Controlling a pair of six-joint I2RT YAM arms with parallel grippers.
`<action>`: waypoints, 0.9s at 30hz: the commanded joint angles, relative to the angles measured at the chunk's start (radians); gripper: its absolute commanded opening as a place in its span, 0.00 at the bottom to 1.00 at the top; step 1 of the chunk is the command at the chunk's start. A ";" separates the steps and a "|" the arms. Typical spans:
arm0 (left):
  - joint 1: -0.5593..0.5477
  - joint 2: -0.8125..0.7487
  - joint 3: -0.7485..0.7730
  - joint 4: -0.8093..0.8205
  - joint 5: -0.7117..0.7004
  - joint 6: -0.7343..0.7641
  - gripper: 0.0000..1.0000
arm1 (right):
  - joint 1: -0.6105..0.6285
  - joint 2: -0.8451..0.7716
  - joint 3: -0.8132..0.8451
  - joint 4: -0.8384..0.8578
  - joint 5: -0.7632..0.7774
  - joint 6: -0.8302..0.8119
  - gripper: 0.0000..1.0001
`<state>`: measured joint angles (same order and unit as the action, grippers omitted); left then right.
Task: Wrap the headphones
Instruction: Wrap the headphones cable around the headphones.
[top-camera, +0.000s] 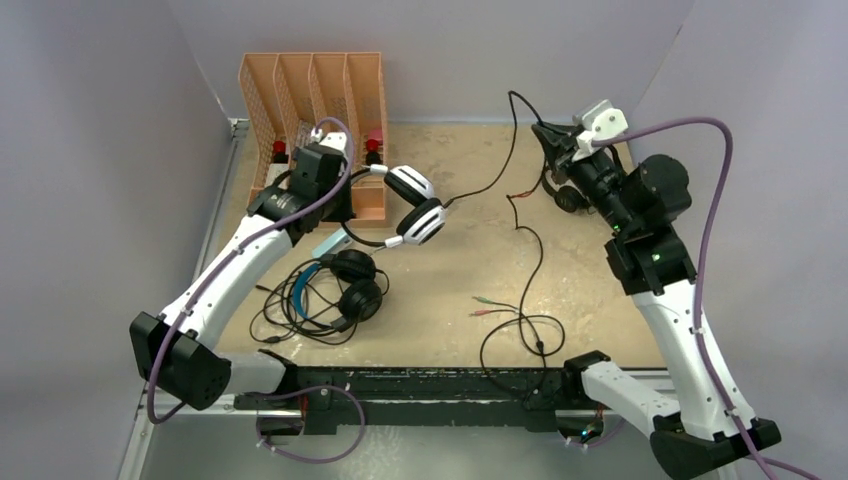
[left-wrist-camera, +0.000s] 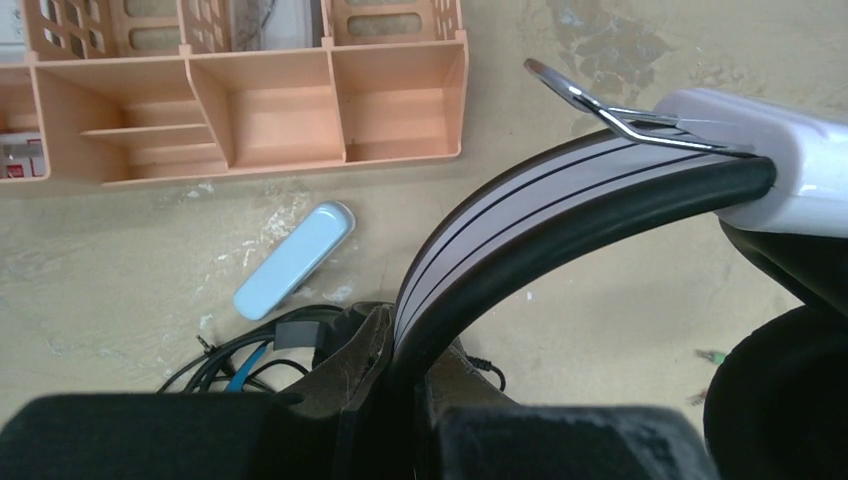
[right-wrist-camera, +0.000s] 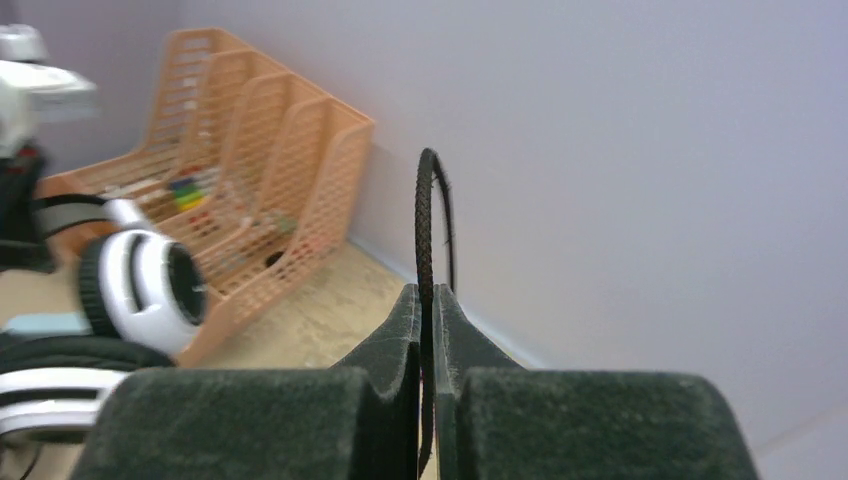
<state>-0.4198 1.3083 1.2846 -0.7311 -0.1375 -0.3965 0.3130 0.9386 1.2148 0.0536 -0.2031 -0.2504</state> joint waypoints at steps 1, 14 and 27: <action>-0.056 0.005 -0.001 0.167 -0.164 -0.020 0.00 | 0.001 0.040 0.172 -0.177 -0.343 -0.083 0.00; -0.076 0.097 0.047 0.325 -0.363 -0.213 0.00 | 0.001 0.171 0.343 -0.220 -0.757 0.213 0.00; -0.076 0.270 0.198 0.374 -0.238 -0.482 0.00 | 0.148 0.245 0.271 -0.113 -0.787 0.436 0.00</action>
<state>-0.4942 1.5673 1.3689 -0.4858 -0.4107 -0.7326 0.3866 1.1923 1.4956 -0.0666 -0.9638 0.1596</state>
